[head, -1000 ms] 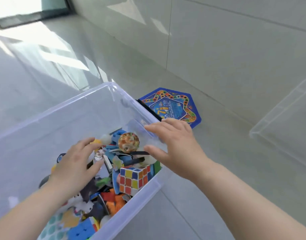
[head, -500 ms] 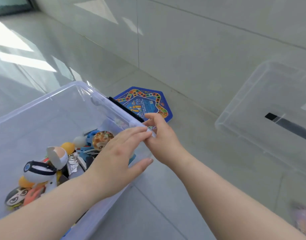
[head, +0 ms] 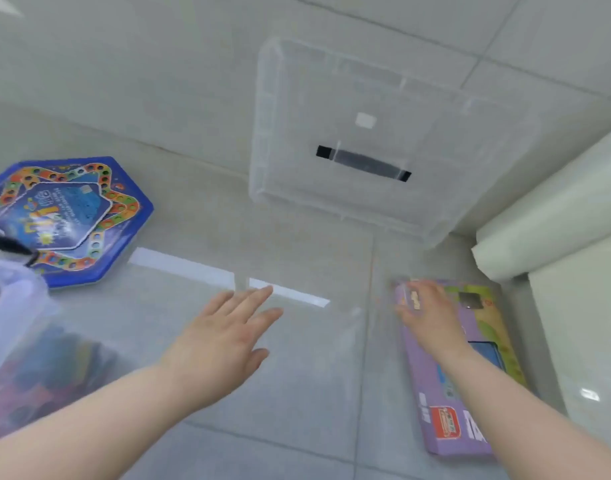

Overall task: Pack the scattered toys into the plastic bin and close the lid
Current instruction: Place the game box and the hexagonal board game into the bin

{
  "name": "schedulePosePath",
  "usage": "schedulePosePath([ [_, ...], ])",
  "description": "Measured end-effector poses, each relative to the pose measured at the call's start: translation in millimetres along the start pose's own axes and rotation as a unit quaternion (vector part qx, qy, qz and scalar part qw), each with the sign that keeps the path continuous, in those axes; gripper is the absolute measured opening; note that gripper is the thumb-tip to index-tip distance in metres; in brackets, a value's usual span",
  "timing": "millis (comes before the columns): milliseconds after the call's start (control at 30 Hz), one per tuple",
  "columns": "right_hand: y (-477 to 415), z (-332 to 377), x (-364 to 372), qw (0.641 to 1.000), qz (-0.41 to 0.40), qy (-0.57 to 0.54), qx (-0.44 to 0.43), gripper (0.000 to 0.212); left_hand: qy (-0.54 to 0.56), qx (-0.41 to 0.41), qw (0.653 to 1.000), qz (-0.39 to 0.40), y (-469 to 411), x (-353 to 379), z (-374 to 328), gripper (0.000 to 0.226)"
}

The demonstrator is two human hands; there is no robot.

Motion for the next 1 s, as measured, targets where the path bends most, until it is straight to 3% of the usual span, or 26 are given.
schedulePosePath([
  [133,4,-98,-13,0.986,-0.043,-0.003,0.162,0.056,0.009,-0.031,0.985,0.17,0,85,-17,0.067],
  [233,13,-144,-11,0.97,-0.037,0.013,0.239,0.066,0.037,-0.046,0.969,0.239,15,113,-14,0.067],
  [367,10,-175,-15,0.938,-0.042,-0.074,0.336,0.077,0.028,-0.049,0.975,0.217,25,120,-2,0.058],
  [500,-4,-176,-8,0.936,0.007,-0.077,0.345,0.084,-0.005,-0.023,0.967,0.254,31,123,-2,0.064],
  [600,-8,-156,3,0.939,0.012,-0.094,0.331,0.082,0.011,-0.077,0.961,0.264,25,123,-6,0.053],
  [667,-9,-140,13,0.942,-0.002,-0.103,0.321,0.078,0.066,-0.13,0.966,0.215,9,114,-16,0.05],
  [767,-12,-119,30,0.946,-0.026,-0.126,0.297,0.065,0.176,-0.212,0.939,0.207,-12,110,-42,0.056],
  [900,-12,-96,57,0.935,-0.016,-0.195,0.296,0.049,0.414,-0.344,0.815,0.214,-24,120,-74,0.059],
  [1000,-12,-90,65,0.929,0.007,-0.208,0.305,0.038,0.492,-0.365,0.762,0.209,-26,124,-83,0.047],
])
Point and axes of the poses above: each hand's wrist, its own y-axis away from the middle knuckle, its own x-axis out of the palm, z = x × y, the point moved 5 cm from there along -y, towards the middle knuckle, and after that the axes turned 4 degrees about -z, right-handed, at the moved point
